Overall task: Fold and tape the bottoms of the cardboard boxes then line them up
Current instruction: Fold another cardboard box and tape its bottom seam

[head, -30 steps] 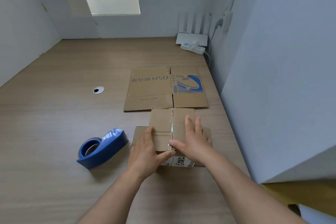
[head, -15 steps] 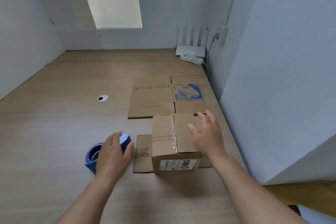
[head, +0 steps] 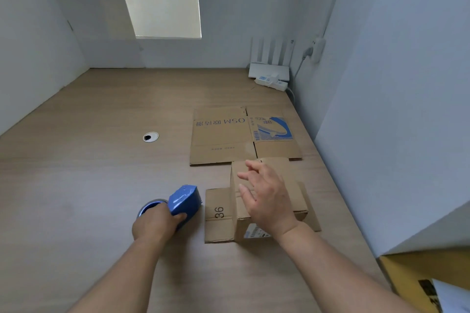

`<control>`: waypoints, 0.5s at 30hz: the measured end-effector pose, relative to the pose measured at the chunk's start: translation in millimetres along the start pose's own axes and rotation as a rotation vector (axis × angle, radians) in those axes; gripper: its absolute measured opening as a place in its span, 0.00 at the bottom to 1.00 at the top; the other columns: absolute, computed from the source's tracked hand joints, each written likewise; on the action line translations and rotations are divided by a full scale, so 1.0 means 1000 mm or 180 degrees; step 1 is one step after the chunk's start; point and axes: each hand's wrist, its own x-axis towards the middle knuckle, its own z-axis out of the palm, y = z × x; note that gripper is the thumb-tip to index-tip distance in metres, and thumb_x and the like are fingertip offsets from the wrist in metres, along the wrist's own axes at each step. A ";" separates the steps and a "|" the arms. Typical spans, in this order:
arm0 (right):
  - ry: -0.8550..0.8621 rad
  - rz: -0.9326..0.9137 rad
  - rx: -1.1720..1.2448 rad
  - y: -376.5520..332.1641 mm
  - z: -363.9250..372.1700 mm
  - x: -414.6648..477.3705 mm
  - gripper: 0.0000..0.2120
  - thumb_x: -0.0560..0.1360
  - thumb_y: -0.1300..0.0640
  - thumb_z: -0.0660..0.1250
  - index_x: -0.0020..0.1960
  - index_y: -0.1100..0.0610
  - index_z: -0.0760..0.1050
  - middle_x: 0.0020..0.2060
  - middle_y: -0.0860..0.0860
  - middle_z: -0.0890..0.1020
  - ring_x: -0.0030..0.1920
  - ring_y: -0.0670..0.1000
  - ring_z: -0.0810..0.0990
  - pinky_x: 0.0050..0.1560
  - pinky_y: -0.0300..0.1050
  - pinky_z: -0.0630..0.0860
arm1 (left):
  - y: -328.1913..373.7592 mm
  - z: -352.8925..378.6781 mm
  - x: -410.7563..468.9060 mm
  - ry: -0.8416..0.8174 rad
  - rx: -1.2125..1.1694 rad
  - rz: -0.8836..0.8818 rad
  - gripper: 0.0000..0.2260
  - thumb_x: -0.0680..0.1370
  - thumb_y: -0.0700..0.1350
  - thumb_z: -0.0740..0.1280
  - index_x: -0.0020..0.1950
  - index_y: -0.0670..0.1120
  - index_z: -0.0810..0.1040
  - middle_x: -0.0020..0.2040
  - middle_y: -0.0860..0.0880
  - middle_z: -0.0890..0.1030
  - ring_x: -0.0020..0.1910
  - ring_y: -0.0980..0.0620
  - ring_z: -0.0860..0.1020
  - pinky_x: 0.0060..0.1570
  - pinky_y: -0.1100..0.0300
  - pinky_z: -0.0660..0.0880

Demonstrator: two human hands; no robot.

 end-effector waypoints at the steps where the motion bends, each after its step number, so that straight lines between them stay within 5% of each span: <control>1: 0.0078 -0.0068 0.0032 0.000 0.000 0.000 0.15 0.72 0.53 0.59 0.51 0.57 0.81 0.53 0.53 0.79 0.55 0.47 0.74 0.55 0.43 0.69 | -0.003 -0.004 0.000 -0.0021 -0.0104 0.0120 0.12 0.76 0.59 0.63 0.47 0.51 0.73 0.38 0.53 0.76 0.41 0.52 0.76 0.35 0.60 0.68; 4: 0.0040 0.0057 0.0473 -0.001 -0.009 0.001 0.12 0.74 0.55 0.63 0.54 0.56 0.79 0.51 0.49 0.79 0.52 0.44 0.74 0.55 0.36 0.70 | -0.013 -0.026 -0.017 -0.0082 -0.0914 0.0606 0.10 0.75 0.57 0.68 0.47 0.52 0.74 0.40 0.53 0.77 0.40 0.53 0.76 0.36 0.60 0.68; 7: -0.0647 0.0718 0.1547 -0.006 -0.025 0.005 0.15 0.75 0.55 0.68 0.61 0.51 0.75 0.52 0.44 0.76 0.50 0.41 0.74 0.52 0.37 0.73 | -0.019 -0.051 -0.048 -0.0269 -0.1880 0.1104 0.06 0.72 0.48 0.74 0.47 0.53 0.79 0.39 0.54 0.82 0.40 0.55 0.78 0.38 0.61 0.71; 11: -0.1398 0.0961 0.2221 -0.007 -0.036 0.010 0.24 0.74 0.54 0.70 0.69 0.50 0.69 0.59 0.43 0.75 0.58 0.41 0.74 0.59 0.40 0.74 | -0.011 -0.072 -0.081 -0.0484 -0.2063 0.1456 0.10 0.71 0.43 0.74 0.48 0.55 0.80 0.42 0.59 0.83 0.40 0.59 0.79 0.37 0.69 0.72; 15: -0.1332 0.0820 0.2519 -0.007 -0.042 0.005 0.11 0.74 0.59 0.71 0.55 0.50 0.78 0.48 0.46 0.81 0.50 0.43 0.79 0.52 0.38 0.77 | 0.001 -0.070 -0.093 -0.0660 -0.1933 0.1507 0.08 0.71 0.46 0.75 0.48 0.54 0.81 0.42 0.54 0.83 0.40 0.52 0.79 0.39 0.62 0.73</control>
